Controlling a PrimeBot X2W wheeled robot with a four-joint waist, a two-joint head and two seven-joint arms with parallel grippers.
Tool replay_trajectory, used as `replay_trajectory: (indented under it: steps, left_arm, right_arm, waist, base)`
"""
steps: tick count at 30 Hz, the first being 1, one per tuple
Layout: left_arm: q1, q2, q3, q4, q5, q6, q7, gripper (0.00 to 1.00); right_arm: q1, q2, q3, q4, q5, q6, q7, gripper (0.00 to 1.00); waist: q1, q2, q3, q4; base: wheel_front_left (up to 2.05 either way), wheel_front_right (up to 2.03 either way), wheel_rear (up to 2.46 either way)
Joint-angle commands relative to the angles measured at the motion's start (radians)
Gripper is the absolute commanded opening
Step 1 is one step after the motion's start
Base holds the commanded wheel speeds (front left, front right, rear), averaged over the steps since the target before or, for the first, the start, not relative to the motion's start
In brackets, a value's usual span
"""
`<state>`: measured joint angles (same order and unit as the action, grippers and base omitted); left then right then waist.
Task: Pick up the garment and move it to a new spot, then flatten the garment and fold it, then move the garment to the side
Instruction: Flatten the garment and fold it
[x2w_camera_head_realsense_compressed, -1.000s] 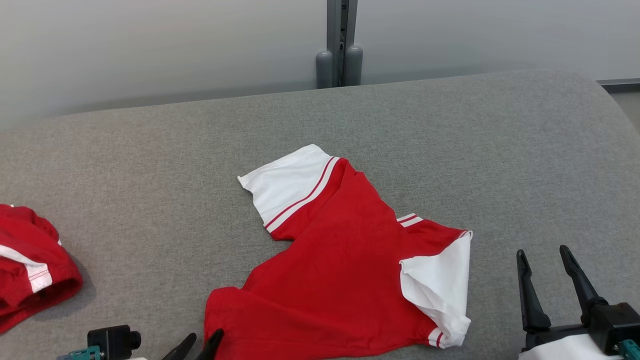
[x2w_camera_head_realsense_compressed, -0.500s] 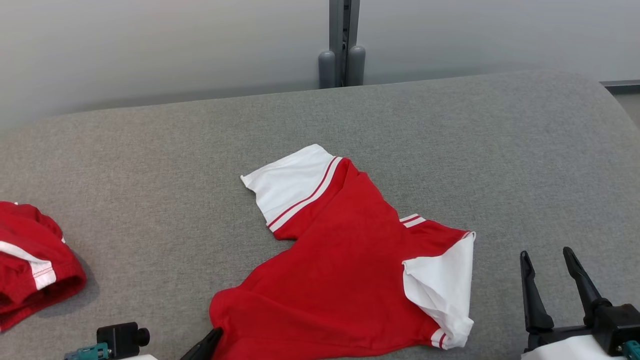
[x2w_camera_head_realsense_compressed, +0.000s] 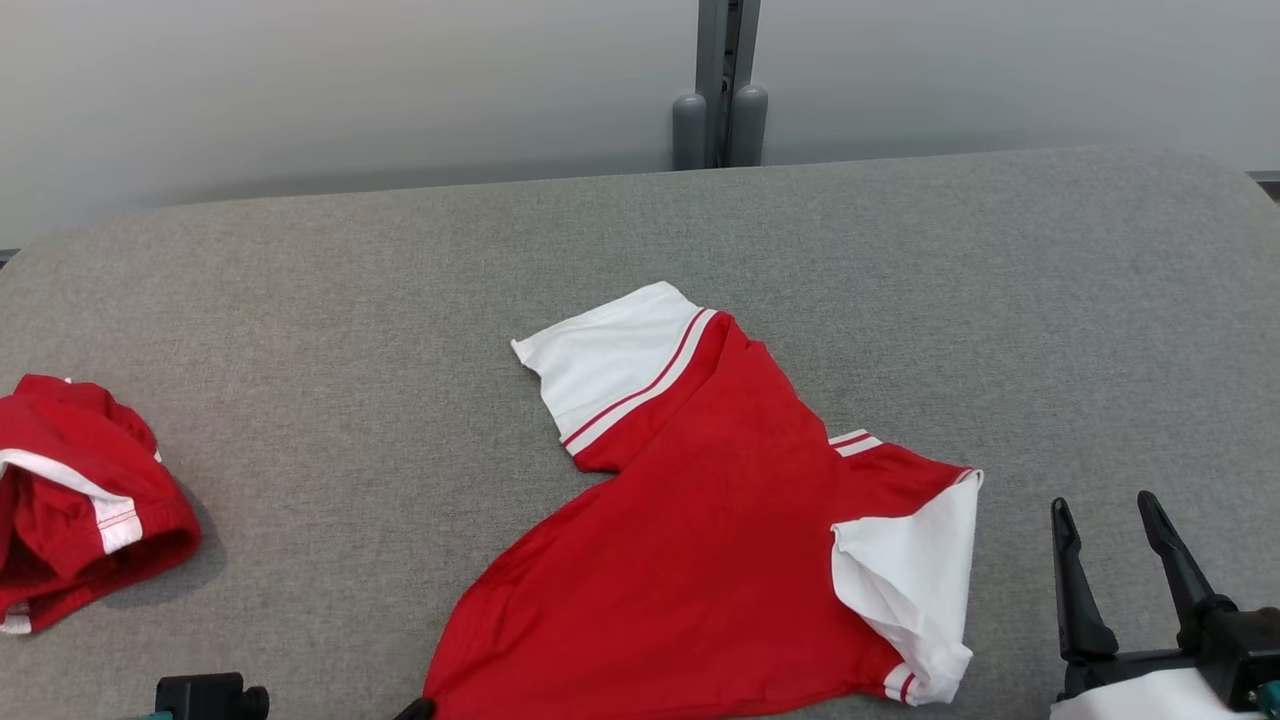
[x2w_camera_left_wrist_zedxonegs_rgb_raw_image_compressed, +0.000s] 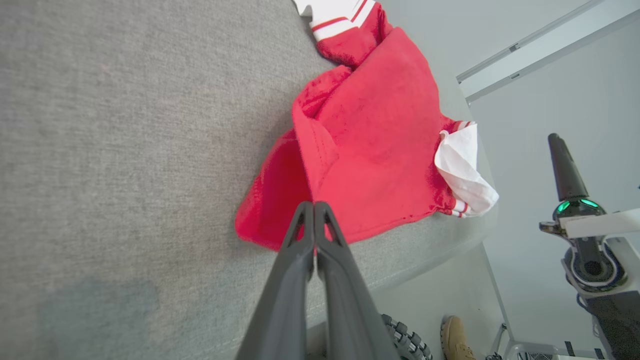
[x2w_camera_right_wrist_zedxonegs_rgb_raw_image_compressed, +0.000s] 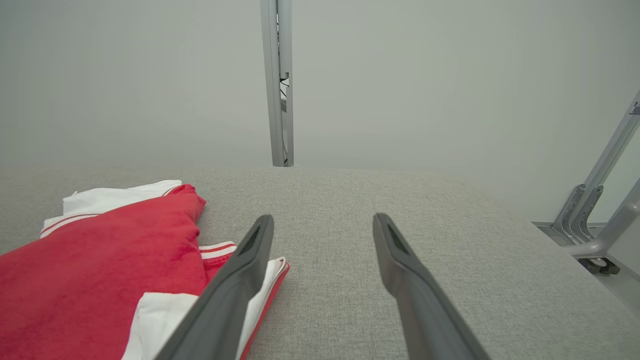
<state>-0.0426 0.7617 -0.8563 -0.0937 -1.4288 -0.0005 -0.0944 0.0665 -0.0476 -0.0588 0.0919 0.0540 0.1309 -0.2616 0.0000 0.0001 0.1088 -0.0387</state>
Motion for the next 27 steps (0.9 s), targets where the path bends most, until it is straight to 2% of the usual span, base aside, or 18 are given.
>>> replay_trajectory:
  steps: [1, 5, 8, 9, 10, 11, 14, 16, 19, 21, 24, 27]
  left_arm:
    - [0.011, 0.02, 0.004, -0.021, -0.008, 0.006, 0.006, 0.0]
    - [0.052, 0.091, -0.009, -0.075, -0.047, 0.025, 0.065, 0.0]
    - [0.04, 0.078, -0.03, -0.027, -0.05, 0.037, 0.103, 0.0]
    - [0.033, 0.07, -0.036, -0.008, -0.046, 0.039, 0.11, 0.08]
    - [0.026, 0.063, -0.038, 0.015, -0.037, 0.046, 0.109, 0.68]
    - [0.026, 0.058, -0.041, 0.034, -0.032, 0.053, 0.106, 1.0]
    - [0.034, 0.074, -0.043, 0.074, -0.001, 0.082, 0.088, 1.0]
    - [0.035, 0.1, -0.031, 0.075, 0.032, 0.119, 0.059, 1.0]
    - [0.011, 0.14, 0.009, 0.031, 0.086, 0.196, -0.009, 1.0]
    - [-0.021, 0.142, 0.025, -0.044, 0.119, 0.226, -0.028, 1.0]
    - [-0.083, 0.096, -0.005, -0.142, 0.185, 0.25, -0.006, 1.0]
    - [-0.166, -0.024, -0.06, -0.169, 0.212, 0.236, 0.047, 1.0]
  right_arm:
    - [-0.001, -0.006, -0.004, -0.003, 0.003, 0.0, -0.005, 1.0]
    - [-0.014, -0.006, -0.001, 0.0, 0.011, 0.0, -0.005, 1.0]
    - [-0.017, -0.006, 0.01, 0.005, 0.013, 0.0, -0.005, 1.0]
    - [-0.021, -0.006, 0.016, 0.006, 0.013, 0.0, -0.005, 1.0]
    - [-0.028, -0.006, 0.02, 0.007, 0.014, 0.0, -0.005, 1.0]
    - [-0.034, -0.006, 0.021, 0.007, 0.014, 0.0, -0.005, 1.0]
    - [-0.035, -0.006, 0.015, 0.007, 0.012, 0.0, -0.005, 1.0]
    - [-0.033, -0.006, 0.012, 0.009, 0.009, 0.0, -0.005, 1.0]
    - [-0.025, -0.006, 0.008, 0.009, 0.007, 0.0, -0.005, 1.0]
    - [-0.021, -0.006, 0.014, 0.01, 0.001, 0.0, -0.005, 1.0]
    - [-0.02, -0.006, 0.015, 0.0, -0.009, 0.0, -0.005, 1.0]
    - [-0.019, -0.005, 0.015, -0.013, -0.01, 0.0, -0.005, 1.0]
  waist:
    - [0.0, -0.0001, 0.004, 0.004]
    - [0.0, -0.0001, 0.022, 0.016]
    - [0.0, -0.0001, 0.029, 0.016]
    - [0.0, -0.0001, 0.033, 0.013]
    - [0.0, -0.0001, 0.036, 0.009]
    - [0.0, -0.0001, 0.038, 0.002]
    - [0.0, -0.0001, 0.036, -0.019]
    - [0.0, -0.0001, 0.034, -0.035]
    - [0.0, -0.0001, 0.028, -0.057]
    - [0.0, -0.0001, 0.02, -0.074]
    - [0.0, -0.0001, 0.0, -0.106]
    - [0.0, -0.0001, -0.009, -0.142]
  base:
    - [0.0, 0.0, 0.0]
    - [0.0, 0.0, 0.0]
    - [0.0, 0.0, 0.0]
    - [0.0, 0.0, 0.0]
    - [0.0, 0.0, 0.0]
    - [0.0, 0.0, 0.0]
    - [0.0, 0.0, 0.0]
    - [0.0, 0.0, 0.0]
    - [0.0, 0.0, 0.0]
    - [0.0, 0.0, 0.0]
    - [0.0, 0.0, 0.0]
    - [0.0, 0.0, 0.0]
